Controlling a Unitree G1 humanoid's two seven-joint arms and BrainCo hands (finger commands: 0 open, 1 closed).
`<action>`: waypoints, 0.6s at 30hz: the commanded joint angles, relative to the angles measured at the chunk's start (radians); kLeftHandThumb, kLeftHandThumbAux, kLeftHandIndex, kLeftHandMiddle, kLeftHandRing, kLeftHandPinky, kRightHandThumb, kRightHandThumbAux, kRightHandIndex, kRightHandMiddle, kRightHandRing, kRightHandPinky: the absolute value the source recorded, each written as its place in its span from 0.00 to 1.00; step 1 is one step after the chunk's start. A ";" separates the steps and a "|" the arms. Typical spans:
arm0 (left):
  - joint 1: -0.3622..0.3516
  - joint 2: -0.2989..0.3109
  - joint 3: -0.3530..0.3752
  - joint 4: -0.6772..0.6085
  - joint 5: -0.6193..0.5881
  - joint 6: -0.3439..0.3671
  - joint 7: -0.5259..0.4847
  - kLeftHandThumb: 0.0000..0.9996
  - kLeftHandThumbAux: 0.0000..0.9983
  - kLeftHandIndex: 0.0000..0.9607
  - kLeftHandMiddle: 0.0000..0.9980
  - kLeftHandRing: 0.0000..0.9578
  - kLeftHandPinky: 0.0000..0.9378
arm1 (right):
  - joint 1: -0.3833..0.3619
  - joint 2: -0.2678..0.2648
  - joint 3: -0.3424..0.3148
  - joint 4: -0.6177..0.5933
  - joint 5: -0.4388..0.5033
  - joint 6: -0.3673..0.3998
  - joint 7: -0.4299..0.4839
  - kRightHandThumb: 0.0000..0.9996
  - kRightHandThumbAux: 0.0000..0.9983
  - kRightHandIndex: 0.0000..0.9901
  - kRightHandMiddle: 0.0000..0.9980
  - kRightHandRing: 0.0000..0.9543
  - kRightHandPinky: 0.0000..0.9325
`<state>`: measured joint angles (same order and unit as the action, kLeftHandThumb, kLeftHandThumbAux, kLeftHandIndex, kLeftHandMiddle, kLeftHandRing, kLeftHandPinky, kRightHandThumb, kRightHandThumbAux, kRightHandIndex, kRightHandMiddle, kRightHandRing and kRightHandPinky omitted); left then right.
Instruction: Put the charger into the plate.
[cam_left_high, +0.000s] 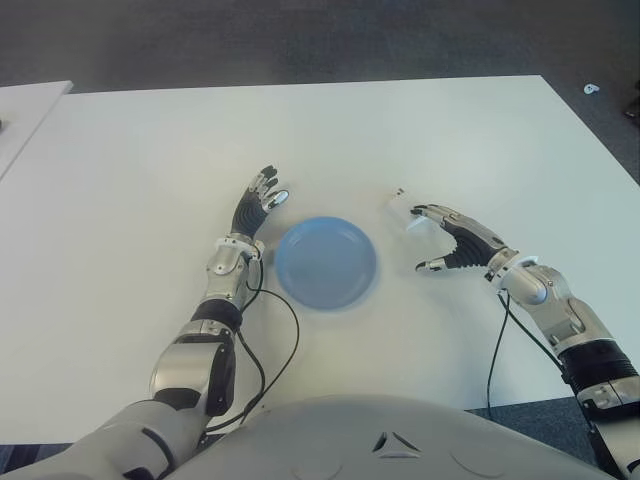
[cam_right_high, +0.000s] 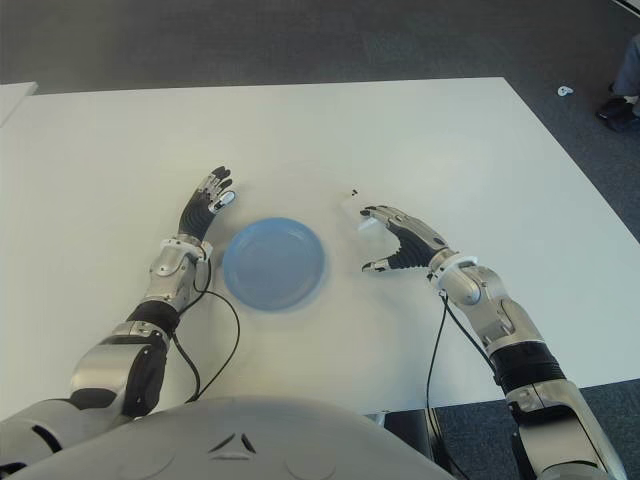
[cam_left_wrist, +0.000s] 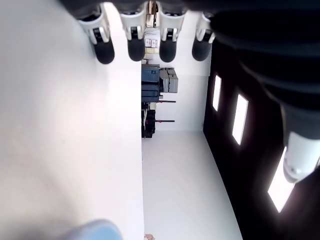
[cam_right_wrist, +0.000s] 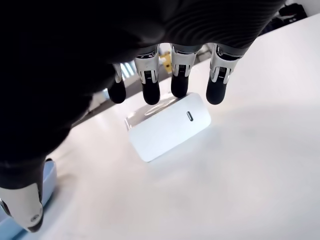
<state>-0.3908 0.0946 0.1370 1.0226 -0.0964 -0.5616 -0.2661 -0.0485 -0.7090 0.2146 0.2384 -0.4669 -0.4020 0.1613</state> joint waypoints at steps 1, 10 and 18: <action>0.020 0.003 -0.010 0.023 0.016 0.045 0.010 0.00 0.55 0.00 0.00 0.00 0.00 | 0.064 -0.003 0.007 0.002 -0.031 0.009 0.003 0.00 0.59 0.00 0.00 0.03 0.00; 0.018 -0.001 -0.009 0.023 0.019 0.045 0.023 0.00 0.56 0.00 0.00 0.00 0.01 | 0.118 -0.002 -0.015 -0.036 -0.044 0.007 -0.031 0.00 0.58 0.00 0.00 0.04 0.00; 0.016 -0.004 -0.008 0.025 0.018 0.045 0.027 0.00 0.56 0.00 0.00 0.00 0.01 | 0.154 -0.003 -0.037 -0.074 -0.057 0.008 -0.053 0.00 0.59 0.00 0.00 0.04 0.00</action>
<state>-0.3951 0.0943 0.1363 1.0226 -0.0932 -0.5529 -0.2560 0.0686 -0.7099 0.1707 0.1585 -0.5048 -0.4089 0.0922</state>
